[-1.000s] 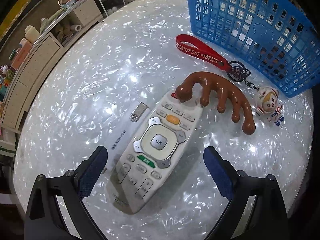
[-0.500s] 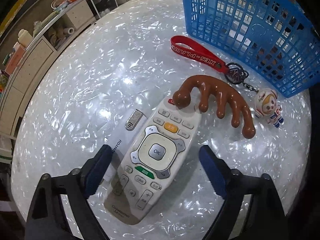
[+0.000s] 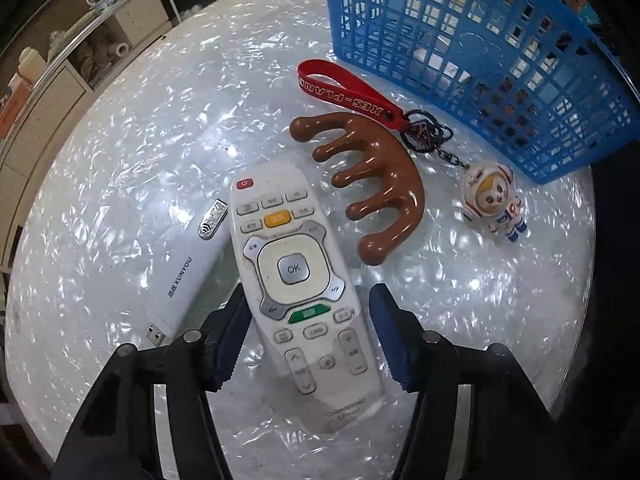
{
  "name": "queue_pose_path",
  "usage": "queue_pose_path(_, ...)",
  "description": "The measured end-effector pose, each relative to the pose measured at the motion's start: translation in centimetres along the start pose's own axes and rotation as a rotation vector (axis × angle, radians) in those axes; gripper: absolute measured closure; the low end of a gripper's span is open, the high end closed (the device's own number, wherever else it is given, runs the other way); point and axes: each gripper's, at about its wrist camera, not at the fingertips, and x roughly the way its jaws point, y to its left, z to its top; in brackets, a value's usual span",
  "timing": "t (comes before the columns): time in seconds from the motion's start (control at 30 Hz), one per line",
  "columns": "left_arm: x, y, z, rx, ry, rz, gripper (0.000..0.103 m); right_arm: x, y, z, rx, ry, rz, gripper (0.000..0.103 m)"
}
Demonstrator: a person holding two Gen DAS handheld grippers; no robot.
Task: Organize rigid objects
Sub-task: 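Grasp the white TV remote with the left tool and lift it, then carry the remote over the basket and open the left tool to drop it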
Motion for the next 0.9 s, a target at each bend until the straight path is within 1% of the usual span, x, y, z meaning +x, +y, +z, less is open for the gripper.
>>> queue_pose_path(0.23,0.7,0.0,1.6,-0.068,0.018,0.022,0.039,0.0,-0.1,-0.1,0.003,-0.004,0.009,0.093)
queue_pose_path(0.3,1.0,-0.1,2.2,-0.071,0.023,0.025,0.043,0.0,-0.2,-0.1,0.004,-0.006,0.013,0.093)
queue_pose_path(0.37,0.9,-0.3,2.2,-0.073,0.021,0.017,0.050,-0.1,-0.2,-0.1,0.006,-0.009,0.014,0.093)
queue_pose_path(0.5,0.7,-0.9,1.7,-0.084,0.012,0.012,0.050,-0.1,-0.3,0.0,0.007,-0.011,0.019,0.093)
queue_pose_path(0.67,0.3,-1.2,0.9,-0.118,-0.031,0.025,0.050,0.1,-0.3,0.1,0.009,-0.013,0.019,0.093)
queue_pose_path(0.73,0.1,-1.2,0.5,-0.138,-0.038,0.019,0.051,0.1,-0.3,0.1,0.009,-0.012,0.018,0.093)
queue_pose_path(0.9,-0.5,-1.7,-0.3,-0.144,-0.051,0.035,0.051,0.1,-0.3,0.1,0.011,-0.016,0.014,0.093)
